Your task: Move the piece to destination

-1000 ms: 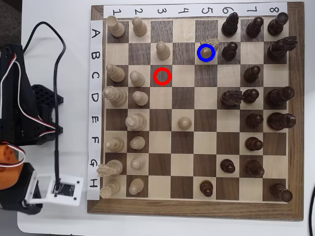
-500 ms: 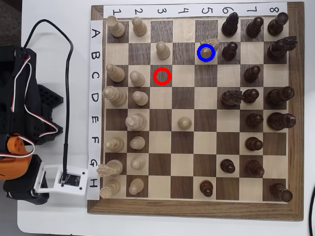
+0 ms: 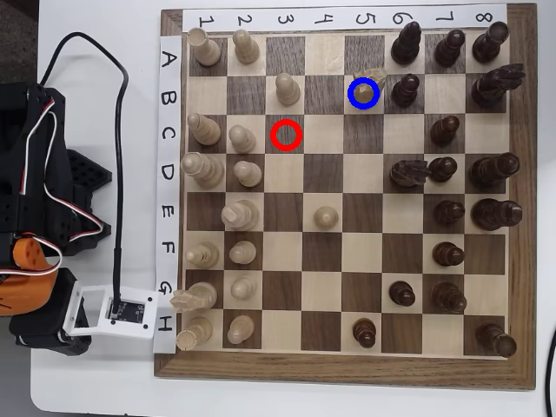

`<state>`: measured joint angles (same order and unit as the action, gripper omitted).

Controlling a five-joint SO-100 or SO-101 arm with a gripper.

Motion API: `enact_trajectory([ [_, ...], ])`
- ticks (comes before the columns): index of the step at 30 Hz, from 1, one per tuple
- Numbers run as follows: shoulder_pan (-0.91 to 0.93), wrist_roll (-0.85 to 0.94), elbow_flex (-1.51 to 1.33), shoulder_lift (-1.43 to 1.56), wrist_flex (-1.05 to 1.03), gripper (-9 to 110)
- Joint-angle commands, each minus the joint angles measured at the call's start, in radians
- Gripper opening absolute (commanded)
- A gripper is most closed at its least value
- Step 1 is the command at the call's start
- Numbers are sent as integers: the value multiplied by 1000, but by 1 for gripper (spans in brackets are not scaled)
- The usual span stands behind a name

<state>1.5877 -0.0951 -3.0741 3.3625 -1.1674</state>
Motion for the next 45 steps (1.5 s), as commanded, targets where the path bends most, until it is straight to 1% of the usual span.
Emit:
enact_trajectory([
  [1, -9, 2, -32, 61, 5, 0],
  [16, 74, 48, -43, 61, 58, 0],
  [45, 49, 63, -44, 61, 58, 0],
])
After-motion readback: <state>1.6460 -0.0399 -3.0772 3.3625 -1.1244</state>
